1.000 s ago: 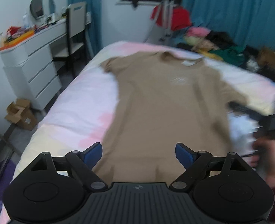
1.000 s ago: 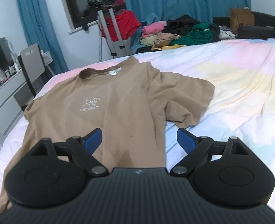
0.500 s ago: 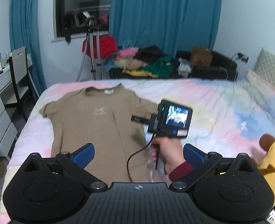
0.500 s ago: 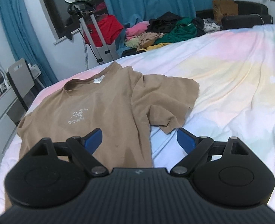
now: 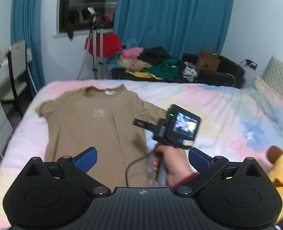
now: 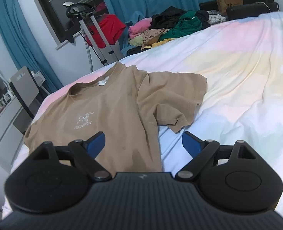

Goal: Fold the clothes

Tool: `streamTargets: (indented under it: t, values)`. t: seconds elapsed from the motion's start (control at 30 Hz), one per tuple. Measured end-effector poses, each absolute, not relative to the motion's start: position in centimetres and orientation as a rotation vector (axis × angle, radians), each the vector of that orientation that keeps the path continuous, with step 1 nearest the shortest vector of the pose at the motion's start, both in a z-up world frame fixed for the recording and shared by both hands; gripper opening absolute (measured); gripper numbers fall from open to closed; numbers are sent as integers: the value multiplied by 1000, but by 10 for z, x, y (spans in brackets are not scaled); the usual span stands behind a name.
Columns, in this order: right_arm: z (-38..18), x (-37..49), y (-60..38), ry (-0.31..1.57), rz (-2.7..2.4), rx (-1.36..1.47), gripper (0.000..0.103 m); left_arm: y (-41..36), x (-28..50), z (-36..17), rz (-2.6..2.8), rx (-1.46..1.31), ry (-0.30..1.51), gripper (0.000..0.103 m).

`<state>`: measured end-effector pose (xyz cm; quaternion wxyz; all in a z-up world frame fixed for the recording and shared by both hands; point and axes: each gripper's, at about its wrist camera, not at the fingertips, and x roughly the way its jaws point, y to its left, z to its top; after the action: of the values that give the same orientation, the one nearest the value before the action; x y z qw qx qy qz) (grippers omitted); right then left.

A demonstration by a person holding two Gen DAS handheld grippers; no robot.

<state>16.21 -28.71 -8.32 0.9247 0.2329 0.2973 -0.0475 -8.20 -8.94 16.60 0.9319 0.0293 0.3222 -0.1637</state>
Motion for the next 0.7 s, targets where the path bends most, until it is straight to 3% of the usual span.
streamTargets:
  t: [0.3,0.7]
  values:
    - [-89,159,-306,588,-126,584,89,-76,-9,85,-210,79,635,102]
    - [-135,184,-328,535,-98,920,89,5,114,-32,-15,68,602,102]
